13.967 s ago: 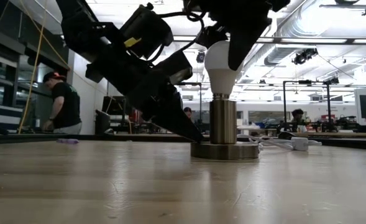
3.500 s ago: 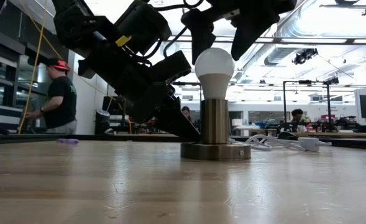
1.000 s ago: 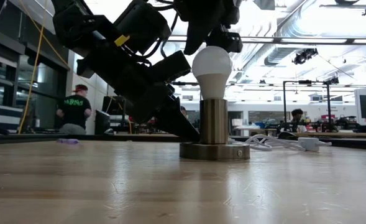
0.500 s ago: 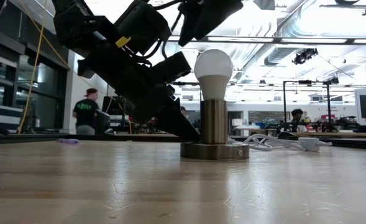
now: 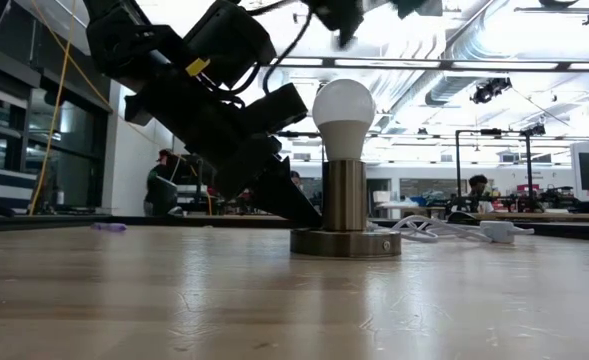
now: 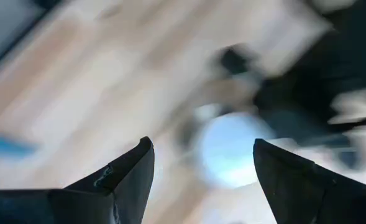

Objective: Screw lightbulb
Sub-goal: Insert the lightbulb in the lamp

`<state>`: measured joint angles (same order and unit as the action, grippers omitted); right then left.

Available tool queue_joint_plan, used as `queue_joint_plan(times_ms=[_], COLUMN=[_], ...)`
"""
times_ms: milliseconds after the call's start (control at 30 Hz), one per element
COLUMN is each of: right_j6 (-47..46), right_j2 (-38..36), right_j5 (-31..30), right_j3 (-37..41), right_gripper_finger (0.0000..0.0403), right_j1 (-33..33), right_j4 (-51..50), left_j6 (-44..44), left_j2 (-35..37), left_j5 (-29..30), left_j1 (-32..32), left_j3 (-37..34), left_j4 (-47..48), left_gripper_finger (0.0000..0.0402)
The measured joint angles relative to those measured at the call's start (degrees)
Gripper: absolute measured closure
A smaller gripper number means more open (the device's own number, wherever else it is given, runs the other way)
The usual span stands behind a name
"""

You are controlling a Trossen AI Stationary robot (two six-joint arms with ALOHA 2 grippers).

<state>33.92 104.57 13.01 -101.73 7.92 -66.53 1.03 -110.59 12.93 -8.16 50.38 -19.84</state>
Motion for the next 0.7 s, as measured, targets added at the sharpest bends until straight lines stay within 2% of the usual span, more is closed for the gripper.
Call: queue_joint_plan(times_ms=[100,233,333,533,700], right_j6=[4.7,8.1,8.6,11.0,7.0], right_j2=[-0.2,0.4,0.4,0.4,0.4], right_j5=[3.5,-1.3,-1.6,-2.0,-2.1], right_j3=[0.0,0.0,0.0,2.4,3.0], right_gripper_finger=[0.0142,0.0142,0.0142,0.0142,0.0142], right_j1=[0.2,0.5,-0.3,-1.9,-1.2], right_j4=[-3.9,1.9,6.2,5.6,5.9], left_j6=[0.4,0.4,0.9,1.4,1.7], left_j2=[0.0,0.0,0.0,0.0,0.0], left_j5=[0.1,0.5,0.6,0.8,0.8], left_j1=[0.0,0.0,0.0,-0.1,-0.1], left_j3=[0.0,0.0,0.0,0.0,0.0], left_j4=[0.2,0.3,0.3,0.4,0.4], left_gripper_finger=[0.0401,0.0401,0.0402,0.0401,0.0401])
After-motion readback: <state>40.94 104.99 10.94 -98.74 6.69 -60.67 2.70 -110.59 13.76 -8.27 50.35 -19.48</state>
